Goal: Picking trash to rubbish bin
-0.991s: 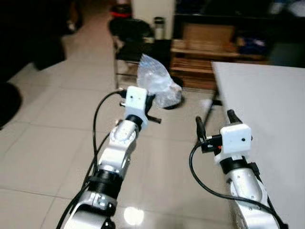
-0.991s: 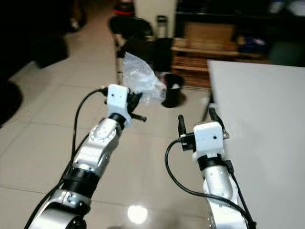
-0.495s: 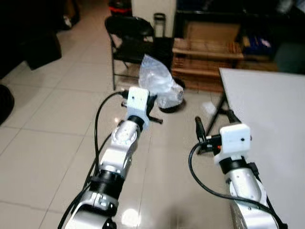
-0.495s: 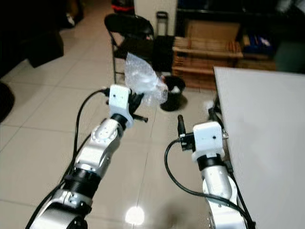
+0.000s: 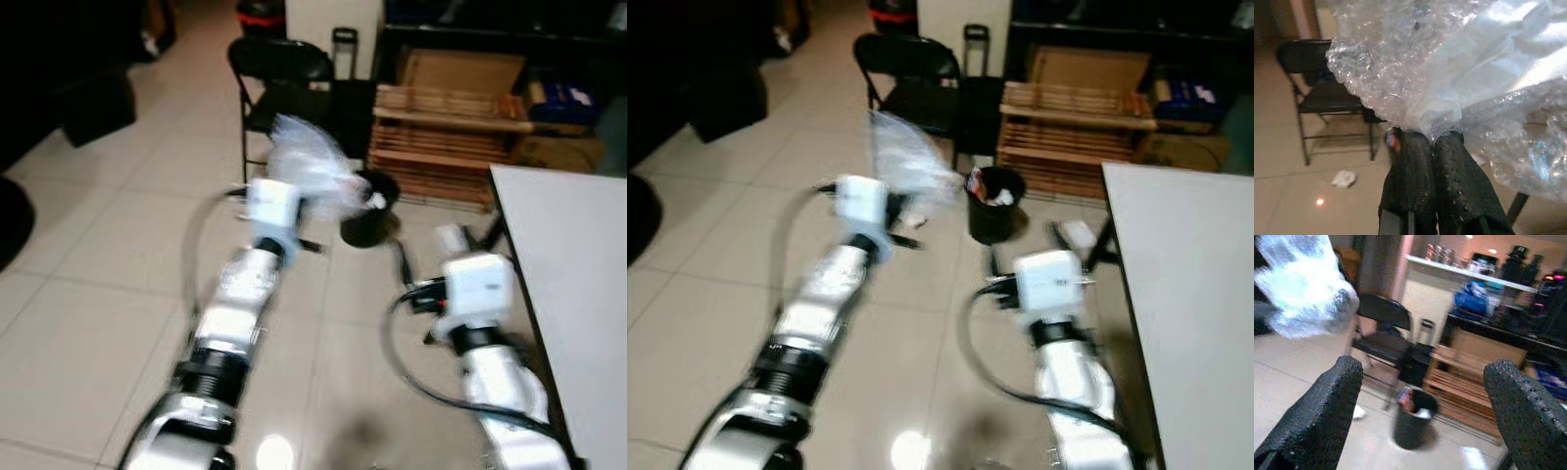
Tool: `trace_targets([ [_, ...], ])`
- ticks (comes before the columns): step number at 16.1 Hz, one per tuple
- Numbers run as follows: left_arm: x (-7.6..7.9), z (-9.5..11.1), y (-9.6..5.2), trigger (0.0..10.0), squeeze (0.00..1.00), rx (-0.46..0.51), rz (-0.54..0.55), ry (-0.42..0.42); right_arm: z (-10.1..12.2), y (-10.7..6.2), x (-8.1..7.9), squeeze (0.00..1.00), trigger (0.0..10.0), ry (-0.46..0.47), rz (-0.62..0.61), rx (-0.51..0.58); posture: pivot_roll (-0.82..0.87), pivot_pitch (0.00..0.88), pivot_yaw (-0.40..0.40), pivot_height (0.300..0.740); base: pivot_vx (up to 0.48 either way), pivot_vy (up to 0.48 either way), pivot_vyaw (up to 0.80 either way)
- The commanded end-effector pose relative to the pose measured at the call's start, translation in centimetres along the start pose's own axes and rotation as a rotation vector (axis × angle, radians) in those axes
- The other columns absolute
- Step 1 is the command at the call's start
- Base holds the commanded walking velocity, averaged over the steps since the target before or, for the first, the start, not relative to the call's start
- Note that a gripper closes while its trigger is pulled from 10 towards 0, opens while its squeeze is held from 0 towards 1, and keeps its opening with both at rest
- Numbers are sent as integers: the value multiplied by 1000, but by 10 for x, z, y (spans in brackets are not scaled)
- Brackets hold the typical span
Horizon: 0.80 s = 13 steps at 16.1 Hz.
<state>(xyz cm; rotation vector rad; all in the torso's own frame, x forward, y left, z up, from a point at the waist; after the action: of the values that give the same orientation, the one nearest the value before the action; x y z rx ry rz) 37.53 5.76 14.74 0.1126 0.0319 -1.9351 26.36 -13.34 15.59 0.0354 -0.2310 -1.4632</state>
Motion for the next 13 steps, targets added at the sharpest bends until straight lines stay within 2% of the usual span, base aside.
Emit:
trace_targets([
  [1, -13, 5, 0, 0, 0, 15, 29, 19, 6, 1, -6, 0, 10000, 17, 14, 27, 60, 75, 14, 740, 465, 0, 0],
  [13, -9, 4, 1, 0, 0, 15, 25, 12, 7, 0, -4, 0, 10000, 16, 14, 24, 49, 75, 6, 740, 465, 0, 0],
])
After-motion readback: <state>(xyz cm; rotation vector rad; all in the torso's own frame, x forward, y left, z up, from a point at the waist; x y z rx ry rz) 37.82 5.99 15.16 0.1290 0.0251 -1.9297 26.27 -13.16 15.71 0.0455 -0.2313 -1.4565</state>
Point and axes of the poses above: a point about 5 cm out from each wrist's last joint towards the gripper, its own y axis pointing out of the wrist towards the gripper, its own z axis along the axis of the wrist's last joint, x = y × z, the point moved 3 cm from there along y, pointing out of the wrist towards the gripper, and after that the axes turned 5 degrees about y, right-handed, at the moved point
